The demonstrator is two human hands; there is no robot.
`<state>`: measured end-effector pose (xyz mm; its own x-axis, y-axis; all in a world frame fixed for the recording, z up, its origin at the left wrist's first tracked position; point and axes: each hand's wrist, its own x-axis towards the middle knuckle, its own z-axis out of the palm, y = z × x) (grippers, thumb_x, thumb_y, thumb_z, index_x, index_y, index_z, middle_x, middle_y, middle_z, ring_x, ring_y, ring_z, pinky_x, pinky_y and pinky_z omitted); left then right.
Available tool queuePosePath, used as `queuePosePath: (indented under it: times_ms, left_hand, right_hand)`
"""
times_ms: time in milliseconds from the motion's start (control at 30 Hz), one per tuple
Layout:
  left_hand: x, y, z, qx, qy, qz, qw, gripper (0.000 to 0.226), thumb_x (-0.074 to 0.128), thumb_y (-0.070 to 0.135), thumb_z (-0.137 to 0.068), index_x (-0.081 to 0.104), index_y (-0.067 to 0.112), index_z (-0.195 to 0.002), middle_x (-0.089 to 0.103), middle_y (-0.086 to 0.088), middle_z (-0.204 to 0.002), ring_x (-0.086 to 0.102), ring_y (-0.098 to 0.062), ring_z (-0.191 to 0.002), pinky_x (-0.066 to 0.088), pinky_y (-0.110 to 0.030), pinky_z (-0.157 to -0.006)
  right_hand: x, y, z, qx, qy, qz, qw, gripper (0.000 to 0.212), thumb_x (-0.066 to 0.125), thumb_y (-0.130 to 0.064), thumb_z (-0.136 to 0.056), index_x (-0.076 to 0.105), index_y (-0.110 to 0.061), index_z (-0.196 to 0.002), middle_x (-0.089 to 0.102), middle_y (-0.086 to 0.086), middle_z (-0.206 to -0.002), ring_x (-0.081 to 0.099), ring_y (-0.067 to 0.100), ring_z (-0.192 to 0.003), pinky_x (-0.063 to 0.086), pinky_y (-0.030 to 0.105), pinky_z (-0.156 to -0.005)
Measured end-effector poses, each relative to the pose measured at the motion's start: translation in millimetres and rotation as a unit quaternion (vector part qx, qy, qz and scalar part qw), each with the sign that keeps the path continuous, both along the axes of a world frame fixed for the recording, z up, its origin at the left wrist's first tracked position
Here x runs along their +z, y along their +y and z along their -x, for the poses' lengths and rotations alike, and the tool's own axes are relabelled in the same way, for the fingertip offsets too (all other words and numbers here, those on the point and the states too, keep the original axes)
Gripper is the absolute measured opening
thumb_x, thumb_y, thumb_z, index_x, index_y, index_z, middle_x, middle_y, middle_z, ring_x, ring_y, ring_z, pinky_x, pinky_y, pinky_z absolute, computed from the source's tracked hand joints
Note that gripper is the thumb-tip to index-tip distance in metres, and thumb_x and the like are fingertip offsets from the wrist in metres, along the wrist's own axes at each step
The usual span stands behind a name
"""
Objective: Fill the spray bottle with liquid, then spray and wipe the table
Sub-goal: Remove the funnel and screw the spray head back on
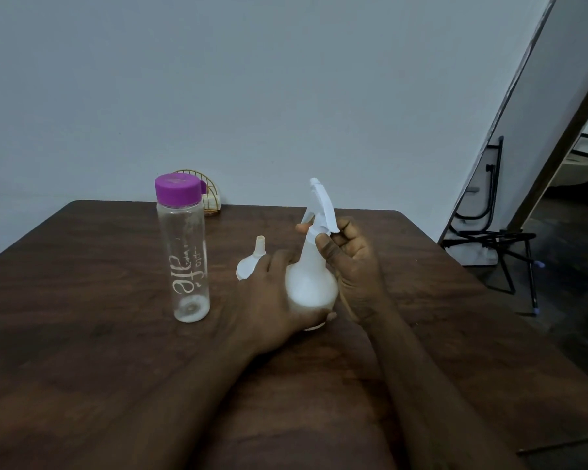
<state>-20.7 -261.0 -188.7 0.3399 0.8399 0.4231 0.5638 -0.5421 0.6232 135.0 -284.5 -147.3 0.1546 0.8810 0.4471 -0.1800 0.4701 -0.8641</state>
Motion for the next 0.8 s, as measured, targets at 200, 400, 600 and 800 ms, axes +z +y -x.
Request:
queuePosePath:
  times_ms: [200,400,600,800]
  left_hand:
    - [2,4,3,-0.096,-0.035,0.059,0.993,0.082,0.074,0.078,-0.063,0.044,0.047,-0.133,0.054,0.026,-0.122,0.052,0.004,-0.111,0.052,-0.037,-0.092]
    - [3,6,7,-0.076,-0.05,0.07,0.993,0.076,0.084,0.076,-0.052,0.047,0.048,-0.113,0.06,0.024,-0.107,0.059,0.001,-0.097,0.056,-0.034,-0.076]
    - [-6,-7,-10,0.058,0.024,-0.063,0.996,0.094,0.061,0.097,-0.054,0.04,0.038,-0.123,0.047,0.017,-0.115,0.053,-0.011,-0.094,0.053,-0.037,-0.07]
    - [4,9,16,-0.186,-0.065,0.137,0.971,0.073,0.082,0.056,-0.072,0.045,0.058,-0.134,0.059,0.026,-0.125,0.057,0.005,-0.114,0.052,-0.035,-0.095]
  right_hand:
    - [1,-1,-2,-0.007,-0.015,-0.001,1.0,0.031,0.07,-0.032,-0.094,0.062,-0.014,-0.118,0.075,0.013,-0.123,0.067,0.027,-0.124,0.049,0.047,-0.107]
    - [1,-1,-2,-0.001,-0.02,0.004,1.0,0.035,0.07,-0.031,-0.094,0.059,-0.009,-0.12,0.075,0.015,-0.123,0.068,0.028,-0.122,0.05,0.048,-0.105]
    - [0,-1,-2,0.001,-0.005,0.006,1.0,0.04,0.072,-0.03,-0.092,0.057,-0.006,-0.12,0.075,0.015,-0.122,0.07,0.026,-0.118,0.055,0.034,-0.093]
    - [2,-1,-4,0.015,-0.021,0.001,1.0,0.037,0.071,-0.037,-0.097,0.062,-0.011,-0.122,0.074,0.017,-0.125,0.067,0.029,-0.122,0.049,0.043,-0.101]
